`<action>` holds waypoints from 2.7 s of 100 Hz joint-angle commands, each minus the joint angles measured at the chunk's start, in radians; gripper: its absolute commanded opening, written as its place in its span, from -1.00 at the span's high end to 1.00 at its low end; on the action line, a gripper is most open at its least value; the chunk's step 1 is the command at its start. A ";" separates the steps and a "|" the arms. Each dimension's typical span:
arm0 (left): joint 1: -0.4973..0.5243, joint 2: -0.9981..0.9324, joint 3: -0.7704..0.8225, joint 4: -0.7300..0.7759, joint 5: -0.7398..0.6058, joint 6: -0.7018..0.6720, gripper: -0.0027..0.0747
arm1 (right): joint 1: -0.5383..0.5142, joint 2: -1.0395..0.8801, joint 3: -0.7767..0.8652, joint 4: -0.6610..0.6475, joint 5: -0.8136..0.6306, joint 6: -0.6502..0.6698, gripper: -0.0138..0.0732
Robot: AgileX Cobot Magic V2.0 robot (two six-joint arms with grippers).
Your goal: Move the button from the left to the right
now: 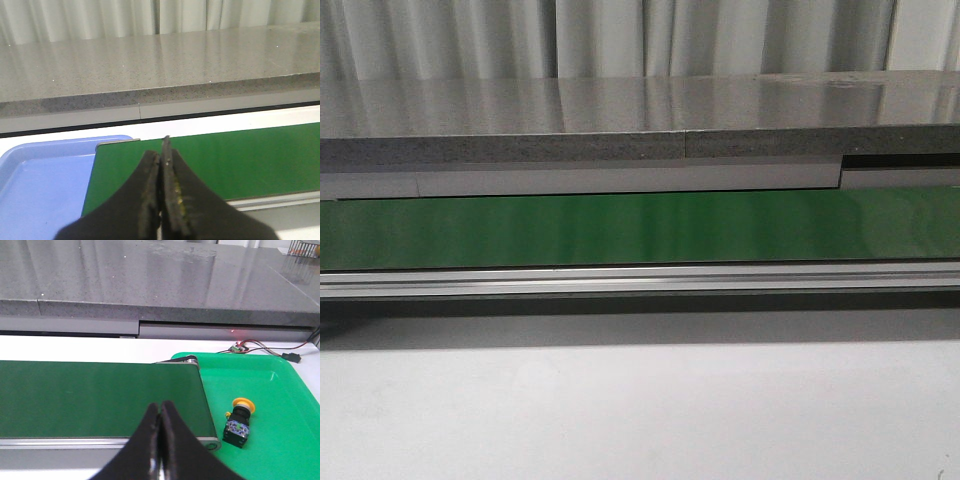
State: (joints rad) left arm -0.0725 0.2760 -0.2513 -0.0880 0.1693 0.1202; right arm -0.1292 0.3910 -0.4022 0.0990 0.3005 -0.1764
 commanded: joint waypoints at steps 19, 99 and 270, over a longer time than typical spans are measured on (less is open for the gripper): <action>-0.006 0.007 -0.026 -0.009 -0.086 -0.002 0.98 | 0.076 -0.022 0.045 0.011 -0.220 0.028 0.84; -0.006 0.006 -0.026 -0.009 -0.086 -0.002 0.98 | 0.191 -0.422 0.415 -0.041 -0.295 0.156 0.84; -0.006 -0.134 0.171 0.030 -0.224 -0.002 0.98 | 0.191 -0.422 0.415 -0.041 -0.308 0.156 0.84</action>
State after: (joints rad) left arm -0.0725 0.1686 -0.0862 -0.0588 0.0365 0.1202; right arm 0.0596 -0.0098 0.0272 0.0665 0.0801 -0.0203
